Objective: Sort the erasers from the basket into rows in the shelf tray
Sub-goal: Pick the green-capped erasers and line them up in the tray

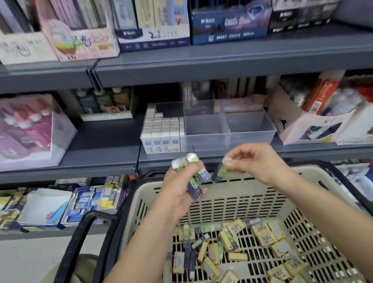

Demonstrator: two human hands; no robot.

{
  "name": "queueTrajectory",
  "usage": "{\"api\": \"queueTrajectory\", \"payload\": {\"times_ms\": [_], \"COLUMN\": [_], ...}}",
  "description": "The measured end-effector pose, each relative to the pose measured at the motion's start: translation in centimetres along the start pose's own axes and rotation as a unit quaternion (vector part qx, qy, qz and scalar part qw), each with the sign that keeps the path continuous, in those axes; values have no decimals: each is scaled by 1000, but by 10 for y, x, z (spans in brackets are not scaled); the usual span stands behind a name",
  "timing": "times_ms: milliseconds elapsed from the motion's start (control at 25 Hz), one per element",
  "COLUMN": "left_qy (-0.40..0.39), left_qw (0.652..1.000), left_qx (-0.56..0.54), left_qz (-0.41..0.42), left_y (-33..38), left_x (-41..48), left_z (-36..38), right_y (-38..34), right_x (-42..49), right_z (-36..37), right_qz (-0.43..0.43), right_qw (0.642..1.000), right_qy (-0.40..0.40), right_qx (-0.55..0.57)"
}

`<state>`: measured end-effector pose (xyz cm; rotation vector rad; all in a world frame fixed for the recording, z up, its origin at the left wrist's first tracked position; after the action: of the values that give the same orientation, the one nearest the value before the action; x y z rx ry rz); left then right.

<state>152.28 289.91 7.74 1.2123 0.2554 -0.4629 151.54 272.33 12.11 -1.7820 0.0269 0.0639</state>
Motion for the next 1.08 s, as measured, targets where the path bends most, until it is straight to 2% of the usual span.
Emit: {"api": "queueTrajectory", "payload": {"times_ms": [160,280,360,480,640,720,880,1000,1080], "left_qy": [39,64,75,78,69,63,60,58,50], "left_qw": [996,994,993,993,994,994,994,995,996], "left_qx": [-10,-21,-28,-43,-56,-61,-66,-65,-50], "left_qz": [73,84,82,73,67,63,56,56,59], "left_y": [38,41,37,36,39,39,39,40,41], "left_x": [21,33,39,46,49,49,47,47,47], "left_z": [-9,-19,-24,-28,-27,-26,-26,-25,-24], "right_y": [-44,-60,-59,-51,-38,-36,-43,-58,-67], "right_x": [61,102,122,137,138,137,130,116,104], "right_z": [-1,13,27,40,50,52,47,49,58], "right_qz": [-79,-76,-47,-16,-12,-21,-25,-87,-101], "right_qw": [994,987,969,925,873,863,875,906,930], "right_qy": [50,63,23,-62,-147,-164,-138,-73,-95], "right_qx": [-51,-129,-241,-375,-464,-477,-463,-409,-340]}}
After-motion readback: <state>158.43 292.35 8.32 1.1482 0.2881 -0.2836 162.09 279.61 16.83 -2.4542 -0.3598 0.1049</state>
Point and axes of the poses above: each hand's wrist, its own x-axis towards the middle knuckle, its own z-axis out of the palm, y = z × x, the point moved 4 cm from there along x, towards the middle knuckle, and after that the axes turned 5 degrees about x, right-handed, at the moved point
